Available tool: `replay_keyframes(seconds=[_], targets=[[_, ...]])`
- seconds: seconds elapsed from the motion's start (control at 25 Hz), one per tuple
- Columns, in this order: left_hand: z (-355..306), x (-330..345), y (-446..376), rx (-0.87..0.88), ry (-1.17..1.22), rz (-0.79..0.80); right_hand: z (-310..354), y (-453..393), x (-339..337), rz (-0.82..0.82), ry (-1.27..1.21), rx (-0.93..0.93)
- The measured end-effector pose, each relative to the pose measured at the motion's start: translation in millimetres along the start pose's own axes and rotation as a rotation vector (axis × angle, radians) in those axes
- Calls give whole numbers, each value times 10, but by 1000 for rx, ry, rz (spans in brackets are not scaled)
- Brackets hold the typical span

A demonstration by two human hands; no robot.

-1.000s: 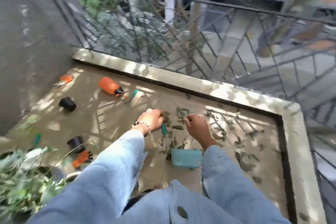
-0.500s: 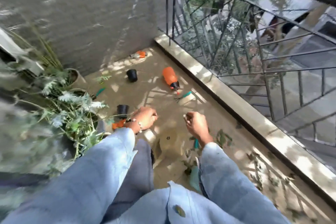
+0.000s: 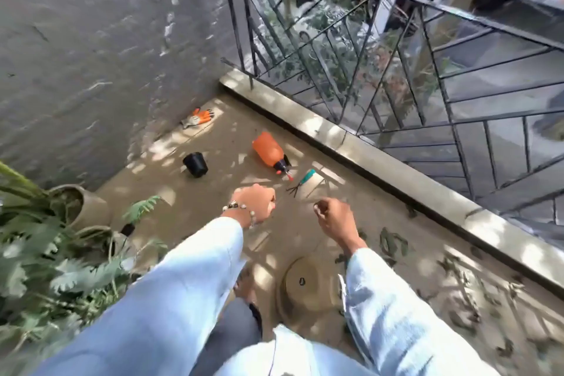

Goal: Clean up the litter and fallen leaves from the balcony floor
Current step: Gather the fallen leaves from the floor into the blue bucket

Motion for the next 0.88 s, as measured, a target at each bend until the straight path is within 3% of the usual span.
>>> replay_keyframes(seconds=[0.2, 0.36, 0.64, 0.88], targets=[[297, -535, -814, 179, -66, 52, 201, -357, -117, -154, -87, 211], [-15, -806, -1296, 245, -23, 17, 123, -493, -315, -254, -141, 368], [-1050, -841, -2259, 559, -163, 130, -289, -1123, -771, -355, -218, 588], [-1976, -1079, -3180, 649, -272, 172, -1084, -1444, -1355, -456, -311, 812]])
Point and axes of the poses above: each hand's wrist, its own y-axis away from the middle knuckle, its own x-axis out of the palm, z = x × y, the point moved 2 cm from there along -y, towards the middle knuckle, and after that the axes turned 4 degrees about x, right-handed, at the moved point
